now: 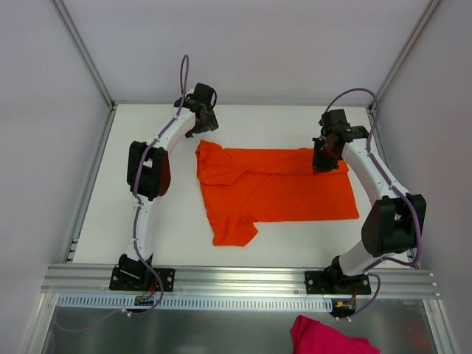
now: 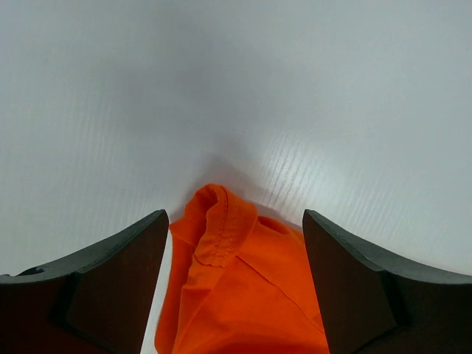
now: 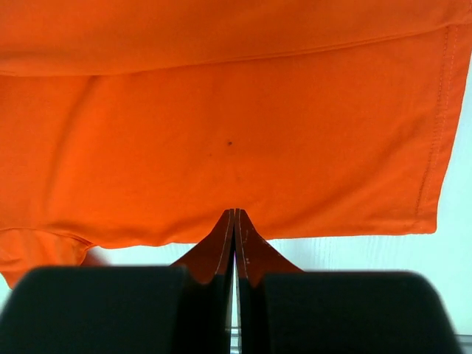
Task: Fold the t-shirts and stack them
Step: Fold the flattened tshirt in 1/3 of the way
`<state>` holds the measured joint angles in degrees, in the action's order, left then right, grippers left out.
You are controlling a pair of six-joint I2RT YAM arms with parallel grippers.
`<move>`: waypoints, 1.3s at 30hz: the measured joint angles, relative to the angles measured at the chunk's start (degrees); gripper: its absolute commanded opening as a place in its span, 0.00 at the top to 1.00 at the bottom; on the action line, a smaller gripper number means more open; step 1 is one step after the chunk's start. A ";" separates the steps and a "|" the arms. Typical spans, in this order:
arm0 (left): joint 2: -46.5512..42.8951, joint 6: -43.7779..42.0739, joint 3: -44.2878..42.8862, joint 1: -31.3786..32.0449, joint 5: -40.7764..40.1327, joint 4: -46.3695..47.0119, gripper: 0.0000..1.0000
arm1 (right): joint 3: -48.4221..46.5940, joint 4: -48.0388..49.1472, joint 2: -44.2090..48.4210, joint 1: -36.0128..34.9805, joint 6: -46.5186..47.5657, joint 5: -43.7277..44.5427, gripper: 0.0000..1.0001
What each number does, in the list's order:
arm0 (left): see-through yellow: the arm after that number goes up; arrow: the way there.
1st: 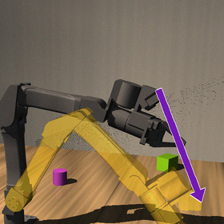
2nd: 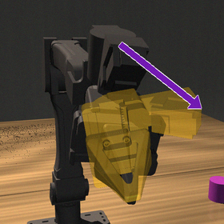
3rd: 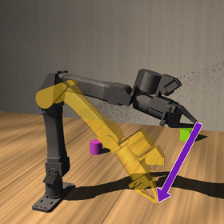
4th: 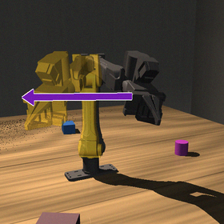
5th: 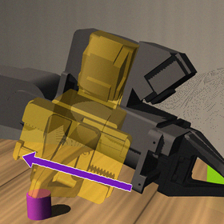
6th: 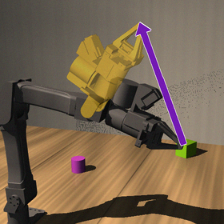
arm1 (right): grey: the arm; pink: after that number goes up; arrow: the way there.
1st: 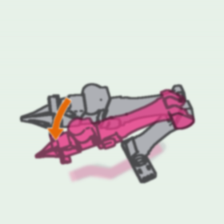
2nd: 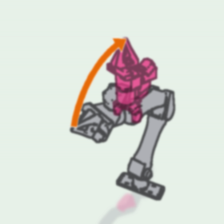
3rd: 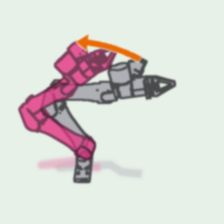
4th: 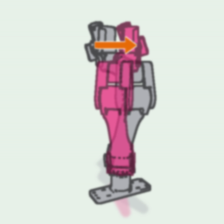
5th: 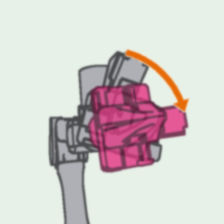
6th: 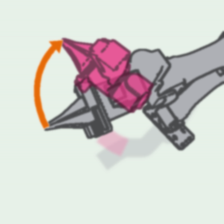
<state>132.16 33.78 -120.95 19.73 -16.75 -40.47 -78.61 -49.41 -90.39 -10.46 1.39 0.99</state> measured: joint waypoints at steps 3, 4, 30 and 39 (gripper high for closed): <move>1.14 -0.37 -0.35 -0.35 0.35 -0.02 0.28 | -0.22 0.24 0.09 -0.07 -0.33 -0.61 0.99; 1.60 -0.39 -0.42 -0.35 0.50 -0.04 0.28 | -0.50 0.15 0.09 -0.09 -0.35 -0.79 0.99; 1.18 1.53 9.31 -0.57 4.48 -0.33 0.87 | -5.66 -1.68 -0.37 -3.04 -0.35 -1.40 0.99; -6.40 8.28 19.50 1.05 -0.87 -7.34 1.00 | -5.11 0.83 -4.24 -4.07 -0.46 -2.97 0.99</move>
<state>125.75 42.06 -101.45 20.78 -17.63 -47.81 -83.72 -48.58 -94.63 -14.52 0.93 -1.98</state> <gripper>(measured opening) 0.058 0.017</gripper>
